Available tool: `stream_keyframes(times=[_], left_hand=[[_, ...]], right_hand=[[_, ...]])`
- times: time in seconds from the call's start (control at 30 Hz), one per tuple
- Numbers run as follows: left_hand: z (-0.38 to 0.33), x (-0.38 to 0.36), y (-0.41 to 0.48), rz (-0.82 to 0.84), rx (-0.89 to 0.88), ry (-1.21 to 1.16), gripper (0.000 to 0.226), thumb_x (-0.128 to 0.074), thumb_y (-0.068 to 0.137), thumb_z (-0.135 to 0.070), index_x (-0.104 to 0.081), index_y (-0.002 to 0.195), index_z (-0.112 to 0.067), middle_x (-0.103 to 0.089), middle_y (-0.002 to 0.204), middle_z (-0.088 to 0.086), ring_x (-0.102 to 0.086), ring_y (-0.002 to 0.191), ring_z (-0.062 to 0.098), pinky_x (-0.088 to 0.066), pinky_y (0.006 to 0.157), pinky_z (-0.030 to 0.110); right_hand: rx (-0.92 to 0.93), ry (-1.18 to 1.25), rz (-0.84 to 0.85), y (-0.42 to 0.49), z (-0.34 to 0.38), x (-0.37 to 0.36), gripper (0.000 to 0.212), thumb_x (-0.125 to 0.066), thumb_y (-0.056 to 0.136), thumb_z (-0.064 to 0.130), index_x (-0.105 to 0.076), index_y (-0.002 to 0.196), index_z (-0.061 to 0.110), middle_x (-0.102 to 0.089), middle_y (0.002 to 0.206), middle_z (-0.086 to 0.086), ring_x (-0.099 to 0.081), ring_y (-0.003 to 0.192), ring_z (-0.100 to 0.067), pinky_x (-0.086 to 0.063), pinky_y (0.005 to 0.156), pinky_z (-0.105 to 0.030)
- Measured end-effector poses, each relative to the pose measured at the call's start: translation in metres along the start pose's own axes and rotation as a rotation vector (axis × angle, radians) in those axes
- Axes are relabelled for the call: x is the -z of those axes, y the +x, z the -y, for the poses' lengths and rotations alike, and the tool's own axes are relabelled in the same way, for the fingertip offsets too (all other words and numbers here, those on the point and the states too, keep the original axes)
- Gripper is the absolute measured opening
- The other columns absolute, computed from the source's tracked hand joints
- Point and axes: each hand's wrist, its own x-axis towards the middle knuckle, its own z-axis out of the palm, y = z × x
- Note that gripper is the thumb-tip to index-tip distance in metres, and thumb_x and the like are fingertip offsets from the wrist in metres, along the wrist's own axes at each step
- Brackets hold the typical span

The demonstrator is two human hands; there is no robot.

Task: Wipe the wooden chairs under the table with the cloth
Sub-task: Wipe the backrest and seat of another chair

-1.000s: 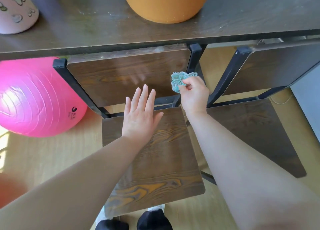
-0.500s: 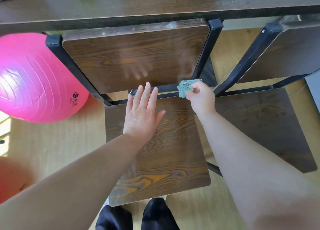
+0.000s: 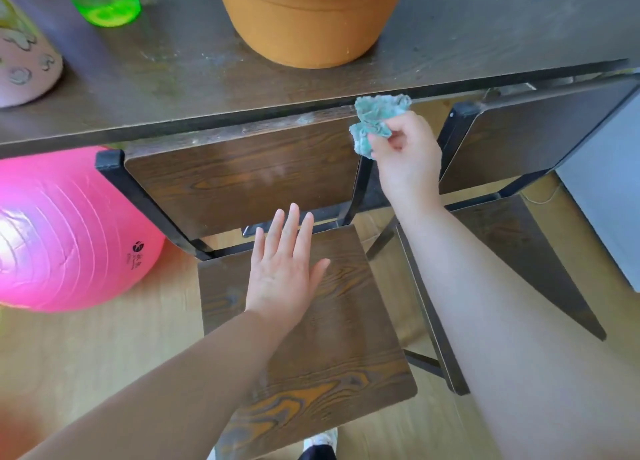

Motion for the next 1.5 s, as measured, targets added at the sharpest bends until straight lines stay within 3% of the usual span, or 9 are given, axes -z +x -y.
stream_keyframes(times=[0.13, 0.3, 0.5, 0.6, 0.9, 1.13, 1.23, 1.5], left_hand=[[0.006, 0.002, 0.002, 0.018, 0.015, -0.001, 0.071, -0.024, 0.1, -0.055, -0.001, 0.158, -0.021, 0.005, 0.167, 0.004, 0.009, 0.153, 0.023, -0.002, 0.124, 0.048], [0.016, -0.01, 0.004, 0.017, 0.025, -0.005, 0.072, -0.029, 0.1, -0.055, -0.006, 0.159, -0.02, -0.001, 0.167, 0.005, 0.004, 0.153, 0.024, -0.005, 0.124, 0.048], [0.032, -0.034, 0.006, 0.096, 0.037, -0.013, 0.071, -0.029, 0.101, -0.054, -0.003, 0.158, -0.021, 0.002, 0.167, 0.003, 0.007, 0.153, 0.023, -0.003, 0.124, 0.048], [0.042, -0.048, 0.006, 0.128, 0.043, -0.004, 0.071, -0.028, 0.101, -0.054, -0.002, 0.158, -0.021, 0.004, 0.167, 0.002, 0.008, 0.153, 0.022, -0.002, 0.124, 0.048], [0.068, -0.08, -0.003, 0.215, 0.121, -0.015, 0.07, -0.024, 0.102, -0.055, 0.003, 0.158, -0.023, 0.009, 0.166, 0.002, 0.012, 0.152, 0.022, -0.001, 0.124, 0.048], [0.084, -0.079, -0.008, 0.23, 0.181, -0.033, 0.069, -0.023, 0.103, -0.054, 0.005, 0.158, -0.024, 0.012, 0.166, 0.002, 0.014, 0.152, 0.022, -0.002, 0.124, 0.049], [0.093, -0.078, -0.013, 0.231, 0.202, -0.036, 0.069, -0.023, 0.103, -0.054, 0.005, 0.158, -0.023, 0.013, 0.166, 0.001, 0.014, 0.152, 0.022, -0.002, 0.124, 0.048], [0.132, -0.079, -0.041, 0.243, 0.281, -0.049, 0.071, -0.026, 0.102, -0.055, 0.003, 0.158, -0.022, 0.008, 0.166, 0.001, 0.012, 0.152, 0.022, -0.001, 0.124, 0.048]], right_hand=[[-0.016, -0.079, 0.036, -0.004, -0.014, -0.01, 0.011, -0.07, 0.086, 0.016, -0.062, 0.094, 0.019, -0.064, 0.109, 0.002, -0.064, 0.097, -0.011, -0.059, 0.075, -0.03], [-0.191, -0.131, 0.137, -0.034, -0.058, -0.035, 0.013, -0.068, 0.088, 0.015, -0.068, 0.101, 0.015, -0.066, 0.111, -0.001, -0.064, 0.103, -0.012, -0.051, 0.072, -0.014], [-0.319, -0.25, 0.19, -0.057, -0.102, -0.064, 0.015, -0.067, 0.089, 0.015, -0.068, 0.104, 0.011, -0.068, 0.111, -0.004, -0.064, 0.104, -0.018, -0.044, 0.066, -0.014], [-0.384, -0.334, 0.227, -0.063, -0.12, -0.082, 0.011, -0.065, 0.09, 0.013, -0.066, 0.1, 0.01, -0.067, 0.11, -0.006, -0.063, 0.101, -0.021, -0.042, 0.068, -0.022], [-0.523, -0.452, 0.257, -0.07, -0.144, -0.114, 0.02, -0.065, 0.091, 0.014, -0.065, 0.111, 0.008, -0.066, 0.117, -0.01, -0.063, 0.107, -0.024, -0.047, 0.069, -0.023], [-0.469, -0.489, 0.273, -0.095, -0.143, -0.138, 0.022, -0.059, 0.094, 0.02, -0.064, 0.115, 0.014, -0.065, 0.118, -0.01, -0.061, 0.109, -0.027, -0.046, 0.071, -0.022], [-0.366, -0.519, 0.344, -0.102, -0.133, -0.151, 0.026, -0.058, 0.094, 0.02, -0.062, 0.119, 0.016, -0.062, 0.119, -0.009, -0.06, 0.11, -0.026, -0.055, 0.083, -0.03], [-0.268, -0.474, 0.526, -0.147, -0.098, -0.195, 0.037, -0.057, 0.096, 0.014, -0.059, 0.133, 0.016, -0.051, 0.138, -0.004, -0.054, 0.12, -0.023, -0.051, 0.099, -0.035]])
